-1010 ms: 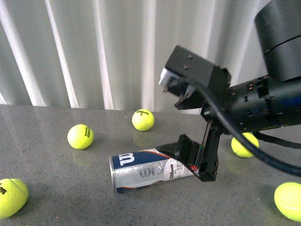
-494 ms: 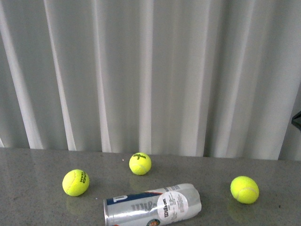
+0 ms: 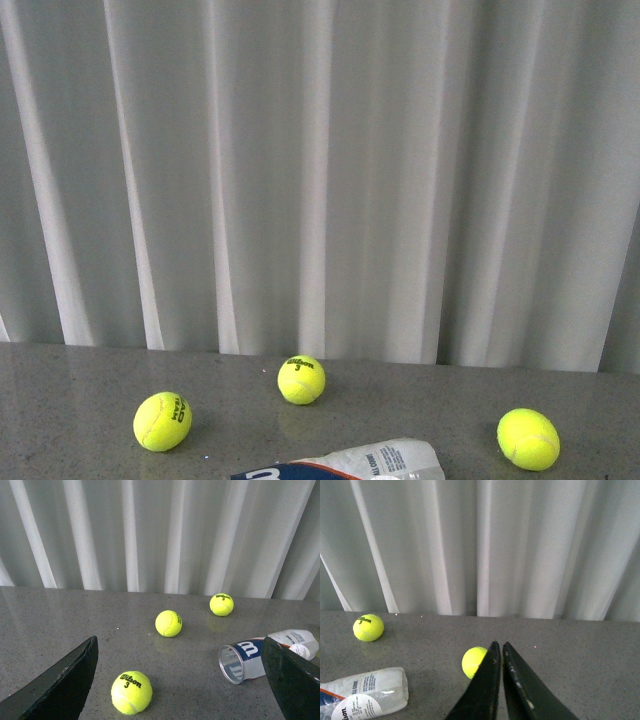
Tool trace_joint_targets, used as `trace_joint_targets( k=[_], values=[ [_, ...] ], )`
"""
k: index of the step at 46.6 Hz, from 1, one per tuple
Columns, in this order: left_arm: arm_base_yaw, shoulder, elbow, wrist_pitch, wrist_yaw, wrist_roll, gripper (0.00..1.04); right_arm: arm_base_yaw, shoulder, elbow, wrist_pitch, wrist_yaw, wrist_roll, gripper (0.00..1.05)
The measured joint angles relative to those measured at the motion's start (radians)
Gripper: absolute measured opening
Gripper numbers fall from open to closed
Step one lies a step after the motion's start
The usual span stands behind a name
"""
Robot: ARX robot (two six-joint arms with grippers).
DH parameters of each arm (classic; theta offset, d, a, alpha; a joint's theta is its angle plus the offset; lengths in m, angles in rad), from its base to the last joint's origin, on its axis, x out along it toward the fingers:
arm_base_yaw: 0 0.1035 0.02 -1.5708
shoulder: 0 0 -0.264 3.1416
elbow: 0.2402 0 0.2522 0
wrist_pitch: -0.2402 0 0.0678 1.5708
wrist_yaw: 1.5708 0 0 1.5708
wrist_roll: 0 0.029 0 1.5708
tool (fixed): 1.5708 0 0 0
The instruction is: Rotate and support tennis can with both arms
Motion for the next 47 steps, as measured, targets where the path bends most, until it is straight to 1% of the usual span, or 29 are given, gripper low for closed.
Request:
trace_joint_targets(
  k=[10,18,21,23,30,36,47],
  values=[
    [0.0,0.0,0.0,0.0,0.0,0.0,0.98,0.0,-0.162,-0.101,-0.064,0.001,-0.003,0.03],
    [0.0,0.0,0.0,0.0,0.0,0.0,0.98,0.0,-0.303,-0.155,-0.152,0.001,-0.003,0.03],
    [0.0,0.0,0.0,0.0,0.0,0.0,0.98,0.0,-0.315,-0.186,-0.115,0.001,-0.003,0.03],
    [0.0,0.0,0.0,0.0,0.0,0.0,0.98,0.0,-0.327,-0.199,-0.122,0.001,-0.003,0.03],
    [0.0,0.0,0.0,0.0,0.0,0.0,0.98,0.0,-0.406,-0.218,-0.197,0.0,-0.003,0.03],
    [0.0,0.0,0.0,0.0,0.0,0.0,0.98,0.0,-0.527,-0.22,-0.301,0.0,-0.003,0.03],
    [0.0,0.0,0.0,0.0,0.0,0.0,0.98,0.0,-0.644,-0.22,-0.412,0.0,-0.003,0.03]
  ],
)
